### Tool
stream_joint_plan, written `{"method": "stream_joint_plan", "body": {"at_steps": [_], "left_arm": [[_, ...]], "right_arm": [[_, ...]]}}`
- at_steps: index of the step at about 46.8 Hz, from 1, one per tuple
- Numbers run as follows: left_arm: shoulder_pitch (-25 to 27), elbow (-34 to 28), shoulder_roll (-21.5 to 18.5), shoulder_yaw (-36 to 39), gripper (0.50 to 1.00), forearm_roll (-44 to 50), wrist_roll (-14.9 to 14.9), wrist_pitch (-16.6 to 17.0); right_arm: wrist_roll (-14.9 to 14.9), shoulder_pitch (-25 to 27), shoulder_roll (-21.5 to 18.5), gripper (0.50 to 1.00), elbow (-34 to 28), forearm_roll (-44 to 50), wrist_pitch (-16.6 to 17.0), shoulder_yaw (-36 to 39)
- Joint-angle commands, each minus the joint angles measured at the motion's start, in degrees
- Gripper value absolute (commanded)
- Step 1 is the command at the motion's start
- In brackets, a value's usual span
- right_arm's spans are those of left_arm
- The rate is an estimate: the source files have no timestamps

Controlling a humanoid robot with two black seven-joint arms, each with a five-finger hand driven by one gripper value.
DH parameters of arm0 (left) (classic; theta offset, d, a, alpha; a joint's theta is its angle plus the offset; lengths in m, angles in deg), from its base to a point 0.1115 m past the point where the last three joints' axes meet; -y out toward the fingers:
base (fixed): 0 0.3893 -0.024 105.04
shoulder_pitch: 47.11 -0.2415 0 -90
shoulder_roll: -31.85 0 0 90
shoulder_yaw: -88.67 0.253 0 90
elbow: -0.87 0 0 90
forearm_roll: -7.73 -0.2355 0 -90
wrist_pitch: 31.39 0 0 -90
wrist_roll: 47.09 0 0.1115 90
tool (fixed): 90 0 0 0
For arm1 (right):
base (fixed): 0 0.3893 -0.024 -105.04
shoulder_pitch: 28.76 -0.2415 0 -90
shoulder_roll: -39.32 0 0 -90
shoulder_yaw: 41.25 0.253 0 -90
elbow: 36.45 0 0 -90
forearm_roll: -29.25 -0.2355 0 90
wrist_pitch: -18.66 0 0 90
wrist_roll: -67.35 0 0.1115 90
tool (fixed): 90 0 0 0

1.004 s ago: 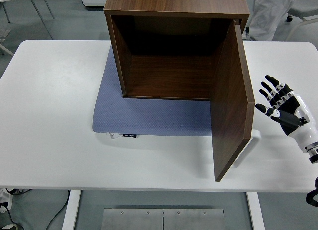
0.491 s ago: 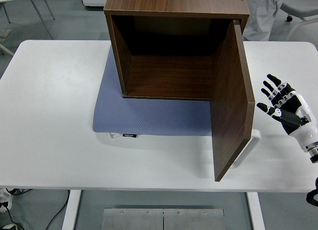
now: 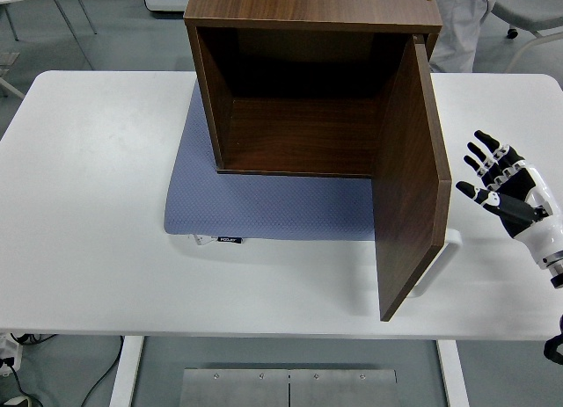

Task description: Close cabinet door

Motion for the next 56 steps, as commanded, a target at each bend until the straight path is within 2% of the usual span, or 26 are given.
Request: {"method": "stream_joint_plan", "body": {"at_steps": [1,11,43,56], "left_arm": [[0.0,0.0,0.0,0.0,1.0,0.0,0.0,0.1],[0.0,0.1,0.0,0.0,1.0,0.0,0.0,0.0],[0.0,0.0,0.0,0.0,1.0,0.0,0.0,0.0],[0.0,0.0,0.0,0.0,1.0,0.0,0.0,0.0]], "right_arm": [[0.0,0.0,0.5,1.0,0.1,0.0,-0.1,0.0],[0.0,1.6,0.7,1.0,0.4,0.0,-0.2,-0.1],[0.0,1.6,2.1,1.0,0.5,0.0,0.1,0.3],[0.4,2.5,6.2,1.0,2.4,-0.1,1.4,0.4]]}}
